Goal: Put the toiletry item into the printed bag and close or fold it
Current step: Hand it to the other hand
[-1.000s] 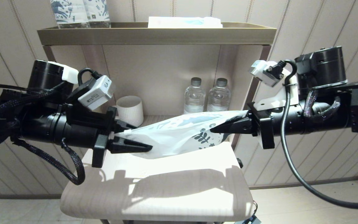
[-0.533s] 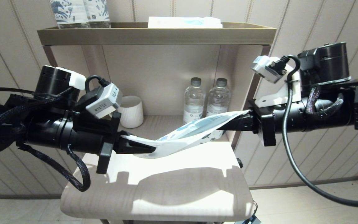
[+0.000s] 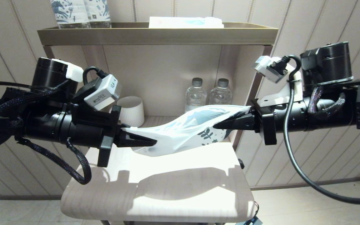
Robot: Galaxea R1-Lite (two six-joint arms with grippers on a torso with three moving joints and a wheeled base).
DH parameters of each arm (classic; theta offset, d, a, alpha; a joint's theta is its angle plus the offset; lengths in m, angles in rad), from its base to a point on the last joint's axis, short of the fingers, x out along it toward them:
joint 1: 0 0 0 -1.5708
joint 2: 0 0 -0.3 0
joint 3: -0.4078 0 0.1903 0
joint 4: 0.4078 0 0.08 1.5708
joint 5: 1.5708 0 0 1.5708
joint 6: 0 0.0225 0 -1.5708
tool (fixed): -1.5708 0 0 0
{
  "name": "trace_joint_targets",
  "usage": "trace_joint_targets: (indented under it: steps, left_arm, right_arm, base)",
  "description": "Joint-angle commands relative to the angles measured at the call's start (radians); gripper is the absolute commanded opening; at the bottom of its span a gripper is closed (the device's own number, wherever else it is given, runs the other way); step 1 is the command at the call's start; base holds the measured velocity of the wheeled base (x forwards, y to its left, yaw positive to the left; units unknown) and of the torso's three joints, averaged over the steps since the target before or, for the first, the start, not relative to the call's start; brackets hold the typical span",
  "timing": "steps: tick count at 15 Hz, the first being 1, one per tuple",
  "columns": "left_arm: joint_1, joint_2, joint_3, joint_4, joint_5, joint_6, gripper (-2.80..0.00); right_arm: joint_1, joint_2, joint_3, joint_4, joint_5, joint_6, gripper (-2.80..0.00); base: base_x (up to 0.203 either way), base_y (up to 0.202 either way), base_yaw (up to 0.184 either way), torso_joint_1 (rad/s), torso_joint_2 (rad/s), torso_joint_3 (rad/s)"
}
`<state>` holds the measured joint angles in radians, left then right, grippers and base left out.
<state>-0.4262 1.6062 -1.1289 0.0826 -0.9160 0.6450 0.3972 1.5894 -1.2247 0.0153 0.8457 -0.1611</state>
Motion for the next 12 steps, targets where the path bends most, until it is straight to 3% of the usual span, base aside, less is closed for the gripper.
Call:
trace_joint_targets:
  steps: [1, 4, 5, 12]
  left_arm:
    - [0.000, 0.006, 0.000, 0.000, -0.006, 0.004, -2.80]
    - [0.000, 0.009, 0.007, -0.002, -0.004, 0.004, -2.80]
    - [0.000, 0.011, 0.006, -0.003, -0.006, 0.004, -2.80]
    - [0.001, 0.008, 0.015, -0.004, -0.004, 0.005, -2.80]
  right_arm:
    - [0.000, 0.004, 0.001, 0.002, 0.000, -0.002, -2.80]
    - [0.011, 0.019, 0.010, -0.006, -0.083, -0.010, -2.80]
    - [0.012, 0.021, 0.010, -0.010, -0.092, -0.012, 0.00]
    - [0.015, 0.024, 0.009, -0.004, -0.086, -0.016, 0.00]
  base:
    - [0.000, 0.000, 0.000, 0.000, 0.00, 0.000]
    - [0.000, 0.000, 0.000, 0.000, 0.00, 0.000]
    - [0.000, 0.000, 0.000, 0.000, 0.00, 0.000]
    - [0.000, 0.000, 0.000, 0.000, 0.00, 0.000]
